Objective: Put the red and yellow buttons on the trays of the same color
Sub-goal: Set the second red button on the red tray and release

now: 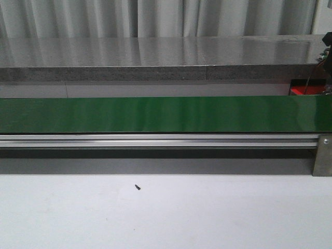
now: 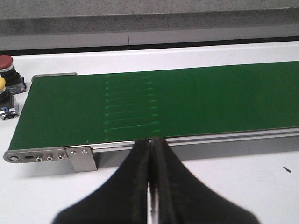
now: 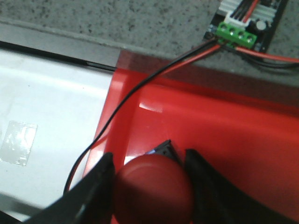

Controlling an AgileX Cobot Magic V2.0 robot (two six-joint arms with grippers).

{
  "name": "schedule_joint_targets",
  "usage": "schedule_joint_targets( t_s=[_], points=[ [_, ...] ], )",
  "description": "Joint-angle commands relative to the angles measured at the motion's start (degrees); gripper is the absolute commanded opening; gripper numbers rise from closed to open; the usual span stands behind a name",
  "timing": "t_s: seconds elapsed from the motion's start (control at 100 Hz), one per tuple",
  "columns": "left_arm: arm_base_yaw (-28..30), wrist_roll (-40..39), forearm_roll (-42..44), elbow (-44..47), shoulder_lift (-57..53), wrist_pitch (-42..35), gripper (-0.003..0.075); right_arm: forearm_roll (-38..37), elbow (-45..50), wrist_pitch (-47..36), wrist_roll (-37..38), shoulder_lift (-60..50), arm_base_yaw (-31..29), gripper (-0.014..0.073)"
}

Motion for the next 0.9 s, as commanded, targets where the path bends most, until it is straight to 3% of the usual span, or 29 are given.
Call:
schedule_joint_targets(
  t_s=[0.0,0.35,0.42,0.54,0.61,0.89],
  points=[
    [-0.36,-0.07,-1.45,-1.53,0.26,-4.11,-0.0020,1.57,-1.89,-1.66,-0.06,-2.89,-0.32,0.0142],
    [-0.36,-0.07,-1.67,-1.53,0.26,-4.11,-0.0020,1.63,-1.89,-0.01,-0.06,-1.11,-0.32,0.0169],
    [-0.36,-0.07,-1.67,-1.53,0.26,-4.11,-0.0019,1.63,-1.89,0.27,-0.06,-1.11,-0.32,0.0246],
    [-0.36,-0.07,-1.67,-1.53,0.26,-3.66,-0.0019,1.63,-1.89,0.95,-0.06,-1.16,-0.32,0.0493],
    [-0.36,-0.07,-1.67,-1.53,0.26,-3.14,-0.0020,1.63,-1.89,0.99,-0.06,-1.23,-0.32,0.0590],
    [-0.36,-0.07,-1.67,-1.53,0.26,-3.07,-0.0020,1.63,-2.24,0.37,0.42,-6.62,-0.26,0.0592]
  ],
)
